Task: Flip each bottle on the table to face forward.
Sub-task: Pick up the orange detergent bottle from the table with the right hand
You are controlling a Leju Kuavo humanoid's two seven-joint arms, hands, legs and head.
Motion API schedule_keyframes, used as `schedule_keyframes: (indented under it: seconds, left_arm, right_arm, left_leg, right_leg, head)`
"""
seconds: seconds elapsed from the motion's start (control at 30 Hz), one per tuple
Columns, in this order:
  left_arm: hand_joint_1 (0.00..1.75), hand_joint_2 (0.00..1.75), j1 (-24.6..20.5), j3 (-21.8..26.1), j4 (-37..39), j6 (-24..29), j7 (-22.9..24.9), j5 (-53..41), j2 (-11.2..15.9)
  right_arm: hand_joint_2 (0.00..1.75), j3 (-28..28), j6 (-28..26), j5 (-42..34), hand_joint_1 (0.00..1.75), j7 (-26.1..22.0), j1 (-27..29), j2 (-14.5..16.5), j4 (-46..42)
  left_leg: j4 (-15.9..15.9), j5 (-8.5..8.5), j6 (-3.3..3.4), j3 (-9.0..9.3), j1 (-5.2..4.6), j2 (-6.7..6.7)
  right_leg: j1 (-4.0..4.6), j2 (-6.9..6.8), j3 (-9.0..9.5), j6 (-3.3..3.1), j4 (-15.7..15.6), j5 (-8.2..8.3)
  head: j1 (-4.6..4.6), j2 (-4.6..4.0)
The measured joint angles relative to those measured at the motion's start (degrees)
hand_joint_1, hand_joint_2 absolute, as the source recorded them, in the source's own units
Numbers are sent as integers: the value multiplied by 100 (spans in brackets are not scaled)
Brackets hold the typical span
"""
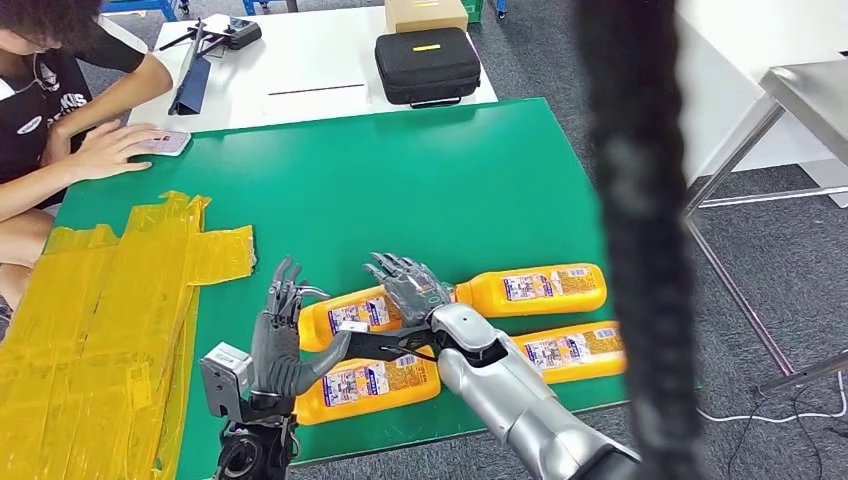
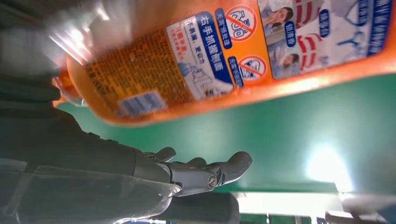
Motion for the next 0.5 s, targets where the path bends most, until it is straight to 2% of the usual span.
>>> schedule_keyframes:
  seconds: [0.07,0.1,0.4,0.5]
  left_arm:
    - [0,175,-19,1,3,-1,7,0,0]
    - [0,175,-28,2,8,-1,9,0,0]
    - [0,175,-134,13,114,-5,32,5,-2]
    - [0,175,-146,13,155,-2,31,36,-2]
  right_arm:
    - [175,2,-1,20,139,43,-67,46,202]
    - [175,3,0,25,150,58,-99,66,297]
    - [175,3,-2,-40,173,79,-445,221,990]
    - [175,1,-89,-40,175,79,-503,250,1112]
  left_leg:
    - [0,0,0,0,0,0]
    - [0,0,0,0,0,0]
    - [1,0,0,2,0,1]
    - [1,0,0,3,-1,1]
  right_leg:
    - [0,0,0,0,0,0]
    - [0,0,0,0,0,0]
    - [0,1,1,0,0,0]
    - [0,1,1,0,0,0]
  head:
    - [0,0]
    - [0,0]
    - [0,0]
    - [1,0]
